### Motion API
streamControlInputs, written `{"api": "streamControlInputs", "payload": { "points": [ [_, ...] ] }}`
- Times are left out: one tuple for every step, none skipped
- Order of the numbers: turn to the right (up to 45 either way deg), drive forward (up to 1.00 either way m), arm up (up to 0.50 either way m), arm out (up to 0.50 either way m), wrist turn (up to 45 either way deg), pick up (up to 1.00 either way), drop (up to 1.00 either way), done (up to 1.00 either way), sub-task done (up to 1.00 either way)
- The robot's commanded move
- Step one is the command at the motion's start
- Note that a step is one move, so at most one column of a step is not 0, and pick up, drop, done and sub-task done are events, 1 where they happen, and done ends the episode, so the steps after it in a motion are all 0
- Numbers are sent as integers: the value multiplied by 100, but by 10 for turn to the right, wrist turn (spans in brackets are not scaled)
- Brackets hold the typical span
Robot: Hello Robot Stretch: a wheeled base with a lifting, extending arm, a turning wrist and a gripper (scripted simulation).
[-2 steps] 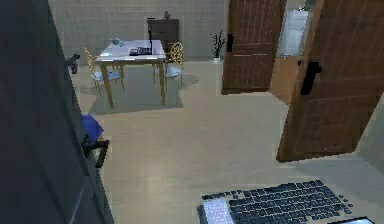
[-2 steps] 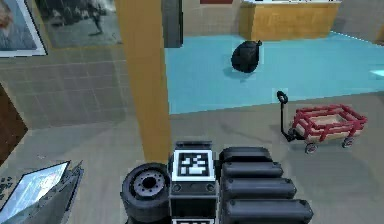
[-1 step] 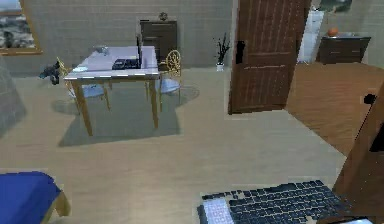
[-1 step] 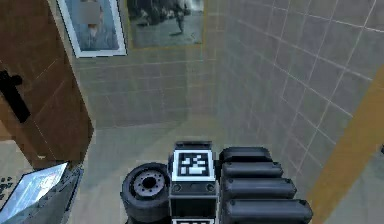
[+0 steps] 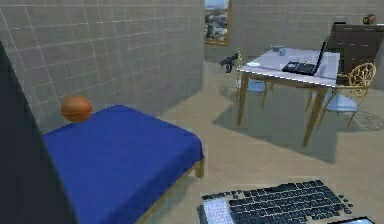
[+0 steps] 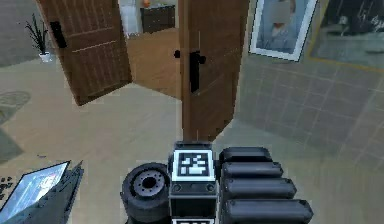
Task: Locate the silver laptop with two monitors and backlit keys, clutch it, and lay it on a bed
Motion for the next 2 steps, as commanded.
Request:
{"api": "streamControlInputs", "payload": {
  "points": [
    [0,60,0,0,0,0,0,0,0],
    [-450,0,0,0,0,0,0,0,0]
  ]
}}
